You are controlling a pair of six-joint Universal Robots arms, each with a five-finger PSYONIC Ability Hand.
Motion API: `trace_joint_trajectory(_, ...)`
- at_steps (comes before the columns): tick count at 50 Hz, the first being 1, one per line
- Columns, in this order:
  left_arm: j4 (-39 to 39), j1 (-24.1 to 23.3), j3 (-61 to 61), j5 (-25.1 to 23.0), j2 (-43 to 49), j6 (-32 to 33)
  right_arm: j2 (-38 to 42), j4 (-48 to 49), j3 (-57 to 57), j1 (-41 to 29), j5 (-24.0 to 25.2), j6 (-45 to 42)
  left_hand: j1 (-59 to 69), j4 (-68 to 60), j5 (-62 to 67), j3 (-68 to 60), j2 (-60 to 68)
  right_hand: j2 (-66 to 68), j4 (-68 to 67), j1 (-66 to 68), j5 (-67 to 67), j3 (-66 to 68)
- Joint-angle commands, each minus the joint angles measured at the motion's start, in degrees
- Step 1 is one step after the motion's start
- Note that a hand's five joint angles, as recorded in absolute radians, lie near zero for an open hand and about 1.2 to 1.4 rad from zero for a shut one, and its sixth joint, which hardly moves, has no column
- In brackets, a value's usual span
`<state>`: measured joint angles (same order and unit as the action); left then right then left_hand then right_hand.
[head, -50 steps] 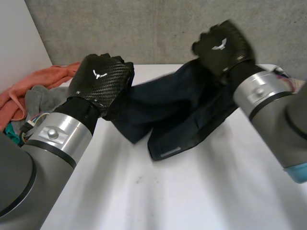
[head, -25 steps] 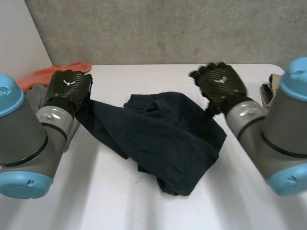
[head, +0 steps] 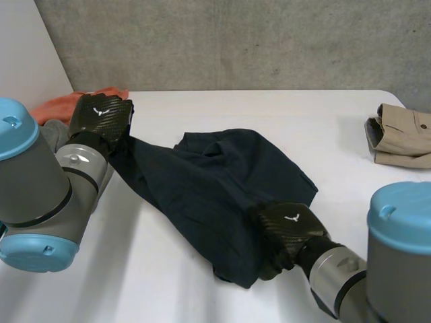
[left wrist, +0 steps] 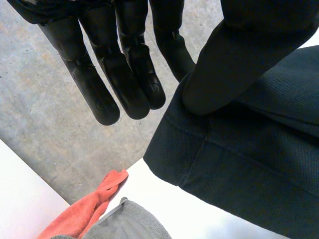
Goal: Fold the laundry.
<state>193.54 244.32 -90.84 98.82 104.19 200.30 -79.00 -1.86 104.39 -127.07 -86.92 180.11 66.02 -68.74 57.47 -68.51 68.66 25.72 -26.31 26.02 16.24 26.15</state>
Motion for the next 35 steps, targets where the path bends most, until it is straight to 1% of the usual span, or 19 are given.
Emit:
trace_joint_trajectory(1, 0.0, -0.24, 0.14, -0.03, 0.14, 0.09, 0.26, 2.29, -1.29, -4.23, -5.26, -0.89, 13.98, -11.26, 12.53, -11.49, 11.34, 2.36, -1.77, 2.07, 1.85, 1.94)
trace_joint_trajectory(5, 0.0, -0.07, 1.36, -0.03, 1.71, 0.17, -1.85, 1.68, -3.66, -3.98, -8.08, -4.06, 13.98, -11.26, 12.53, -11.49, 11.34, 3.03, -2.44, 2.73, 2.51, 2.61)
trace_joint_trajectory(7, 0.0, 0.02, 2.07, 0.06, 2.42, 0.17, -2.91, 1.07, -4.54, -3.89, -8.0, -5.37, 13.98, -11.26, 12.53, -11.49, 11.34, 3.03, -2.44, 2.74, 2.51, 2.61)
trace_joint_trajectory(11, -0.09, -0.07, 4.0, -0.03, 3.74, 0.17, -3.35, -3.23, -5.16, -4.59, -6.6, -7.93, 13.98, -11.26, 12.53, -11.49, 11.34, 3.54, -2.95, 3.24, 3.02, 3.11)
trace_joint_trajectory(15, -0.26, -0.07, 5.5, -0.03, 4.7, 0.09, -2.91, -4.3, -4.64, -4.85, -5.8, -6.44, 13.98, -11.26, 12.53, -11.49, 11.34, 3.71, -3.12, 3.41, 3.19, 3.28)
trace_joint_trajectory(20, -0.18, -0.16, 5.85, -0.12, 4.88, 0.09, 4.28, -2.28, -4.46, -5.99, -3.17, -1.26, 13.98, -11.26, 12.53, -11.49, 11.34, 3.87, -3.28, 3.57, 3.35, 3.45)
trace_joint_trajectory(22, -0.09, -0.24, 5.85, -0.12, 4.97, 0.09, 6.05, -0.96, -4.72, -7.05, -3.08, -0.55, 13.98, -11.26, 12.53, -11.49, 11.34, 4.21, -3.62, 3.91, 3.69, 3.78)
trace_joint_trajectory(28, -0.09, -0.33, 5.85, -0.03, 5.32, 0.09, 9.3, 6.16, -5.51, -8.63, -4.74, -0.2, 13.98, -11.26, 12.53, -11.49, 11.34, 3.54, -2.95, 3.24, 3.02, 3.11)
trace_joint_trajectory(35, -0.09, -0.33, 5.94, -0.03, 5.41, 0.09, 16.68, 11.08, -8.85, -8.72, -7.2, -0.28, 13.98, -11.26, 12.53, -11.49, 11.34, 4.21, -3.61, 3.91, 3.69, 3.78)
